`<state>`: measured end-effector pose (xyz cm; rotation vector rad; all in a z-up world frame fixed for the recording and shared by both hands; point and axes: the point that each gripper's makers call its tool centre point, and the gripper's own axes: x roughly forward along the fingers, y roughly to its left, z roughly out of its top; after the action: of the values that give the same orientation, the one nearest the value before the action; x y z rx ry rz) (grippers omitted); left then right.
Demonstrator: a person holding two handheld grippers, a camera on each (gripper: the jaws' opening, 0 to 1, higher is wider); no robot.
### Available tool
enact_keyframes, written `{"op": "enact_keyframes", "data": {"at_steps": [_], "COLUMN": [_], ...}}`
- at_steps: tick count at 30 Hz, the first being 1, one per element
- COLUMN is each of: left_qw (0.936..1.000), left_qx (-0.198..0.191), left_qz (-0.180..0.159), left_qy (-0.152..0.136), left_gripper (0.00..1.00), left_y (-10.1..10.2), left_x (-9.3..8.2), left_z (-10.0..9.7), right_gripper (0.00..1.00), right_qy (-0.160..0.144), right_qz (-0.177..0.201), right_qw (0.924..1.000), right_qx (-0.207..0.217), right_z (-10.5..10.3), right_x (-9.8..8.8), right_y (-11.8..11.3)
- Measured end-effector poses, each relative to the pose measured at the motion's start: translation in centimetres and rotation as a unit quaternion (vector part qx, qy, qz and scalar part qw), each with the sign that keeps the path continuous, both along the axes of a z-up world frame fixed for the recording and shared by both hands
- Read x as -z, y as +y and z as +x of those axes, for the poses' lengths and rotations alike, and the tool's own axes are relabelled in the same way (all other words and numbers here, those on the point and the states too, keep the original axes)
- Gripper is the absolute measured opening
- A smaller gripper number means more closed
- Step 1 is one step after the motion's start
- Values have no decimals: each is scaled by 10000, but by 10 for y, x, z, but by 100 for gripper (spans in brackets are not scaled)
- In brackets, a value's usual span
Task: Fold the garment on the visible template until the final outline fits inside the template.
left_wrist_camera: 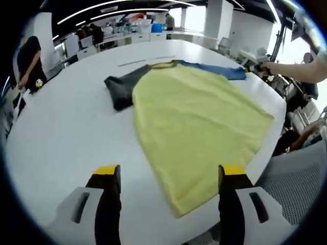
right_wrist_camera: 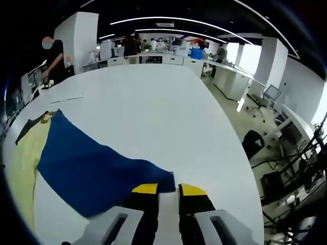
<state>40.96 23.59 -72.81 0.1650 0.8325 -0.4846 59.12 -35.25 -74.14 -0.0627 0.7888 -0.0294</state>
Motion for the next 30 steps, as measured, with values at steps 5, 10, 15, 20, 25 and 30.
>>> {"op": "enact_keyframes", "data": {"at_steps": [5, 10, 15, 20, 25, 30], "left_qw": [10000, 9997, 9997, 9997, 9995, 9994], "left_qx": [-16, -10, -60, -46, -66, 22], "left_qz": [-56, -102, -46, -6, -9, 4], "left_qy": [-65, -202, -221, -227, -309, -347], "left_gripper": [74, 74, 74, 74, 74, 75], "left_y": [-2, -4, -2, -1, 0, -5], "left_x": [-3, -9, -9, -10, -14, -14], "left_z": [1, 4, 4, 2, 5, 5], "right_gripper": [4, 0, 0, 0, 0, 0], "right_qy": [-16, -20, -24, 44, 93, 122], "right_qz": [148, 219, 190, 100, 62, -5], "right_qw": [9997, 9993, 9994, 9998, 9999, 9999], "right_qx": [177, 292, 279, 177, -64, -109], "right_z": [0, 0, 0, -7, -21, -33], "right_x": [1, 1, 1, -3, -14, -29], "right_y": [1, 2, 2, 1, -1, -9]}}
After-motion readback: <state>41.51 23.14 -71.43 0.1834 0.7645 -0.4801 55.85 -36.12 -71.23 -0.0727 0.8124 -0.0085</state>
